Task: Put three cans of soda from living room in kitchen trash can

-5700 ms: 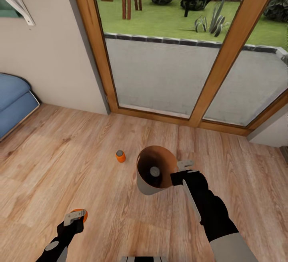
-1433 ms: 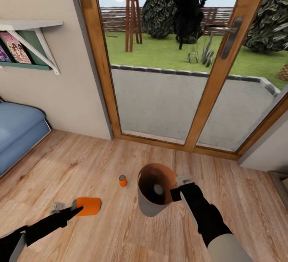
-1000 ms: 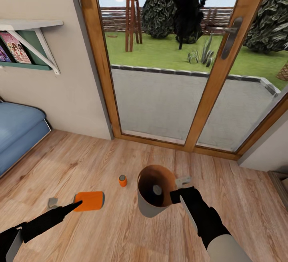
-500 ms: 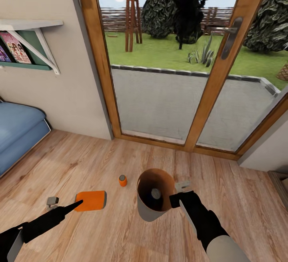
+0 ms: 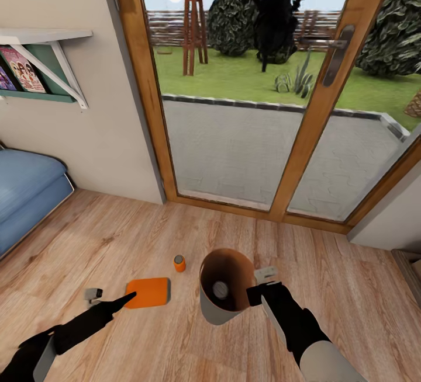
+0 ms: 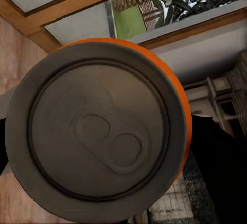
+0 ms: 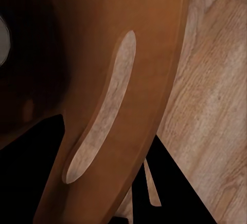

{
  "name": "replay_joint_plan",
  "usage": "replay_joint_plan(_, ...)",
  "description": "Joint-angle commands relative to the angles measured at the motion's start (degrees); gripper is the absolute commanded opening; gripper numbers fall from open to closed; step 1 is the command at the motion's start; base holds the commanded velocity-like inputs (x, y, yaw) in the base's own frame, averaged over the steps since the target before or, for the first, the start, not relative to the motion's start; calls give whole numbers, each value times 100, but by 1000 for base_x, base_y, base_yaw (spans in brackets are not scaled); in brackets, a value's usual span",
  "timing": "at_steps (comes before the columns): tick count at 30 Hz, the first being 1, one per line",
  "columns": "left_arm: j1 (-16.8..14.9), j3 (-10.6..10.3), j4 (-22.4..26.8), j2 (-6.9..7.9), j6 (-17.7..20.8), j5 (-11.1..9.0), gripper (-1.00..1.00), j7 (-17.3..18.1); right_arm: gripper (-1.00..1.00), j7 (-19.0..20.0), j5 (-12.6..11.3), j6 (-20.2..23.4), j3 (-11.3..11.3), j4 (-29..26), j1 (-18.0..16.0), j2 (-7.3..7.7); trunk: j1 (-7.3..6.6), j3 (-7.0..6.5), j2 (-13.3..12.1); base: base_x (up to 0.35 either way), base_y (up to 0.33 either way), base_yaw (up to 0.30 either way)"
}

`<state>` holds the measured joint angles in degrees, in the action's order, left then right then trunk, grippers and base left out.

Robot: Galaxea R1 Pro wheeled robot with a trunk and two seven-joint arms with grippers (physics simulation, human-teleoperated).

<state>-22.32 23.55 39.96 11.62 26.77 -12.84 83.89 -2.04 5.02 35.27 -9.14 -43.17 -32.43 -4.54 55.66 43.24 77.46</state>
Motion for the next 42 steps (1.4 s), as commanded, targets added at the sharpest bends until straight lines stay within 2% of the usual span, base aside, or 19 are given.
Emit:
replay_joint_plan(1,0,0,1,-20,-5,1,-100,-5,-100,55,-36,-9,0,4,-5,-1,0,-1,0,0,0,0)
replay_joint_plan(6,0,-4,-1,-91,-1,1,-100,4,-100,55,-36,-11,0,31,-16,-3,0,-1,0,0,0,0)
replay_joint_plan(8,0,-4,-4,-117,5,1,-100,189,-100,55,-36,-11,0,86,-20,-3,0,-1,0,0,0,0)
replay_joint_plan(11,0,-7,-1,-196,197,6,-100,391,-100,53,-36,-126,0,153,-24,-3,0,-1,0,0,0,0)
replay_joint_plan(15,0,-8,8,-247,431,8,-100,481,-100,52,-36,-287,0,191,-26,-3,0,-1,0,0,0,0)
replay_joint_plan(26,0,-8,5,-276,520,6,-100,513,-100,49,-36,-358,0,368,-86,-3,0,-1,0,0,0,0)
replay_joint_plan(33,0,-10,4,-411,525,7,-100,514,-100,54,-36,-378,0,598,-199,-3,0,-1,0,0,0,0)
replay_joint_plan(40,0,-12,3,-474,530,3,-100,514,-100,53,-36,-381,0,736,-224,-3,0,-1,0,0,0,0)
replay_joint_plan(42,0,-19,3,-568,531,6,-100,514,-100,54,-36,-383,0,758,-226,-3,0,-1,0,0,0,0)
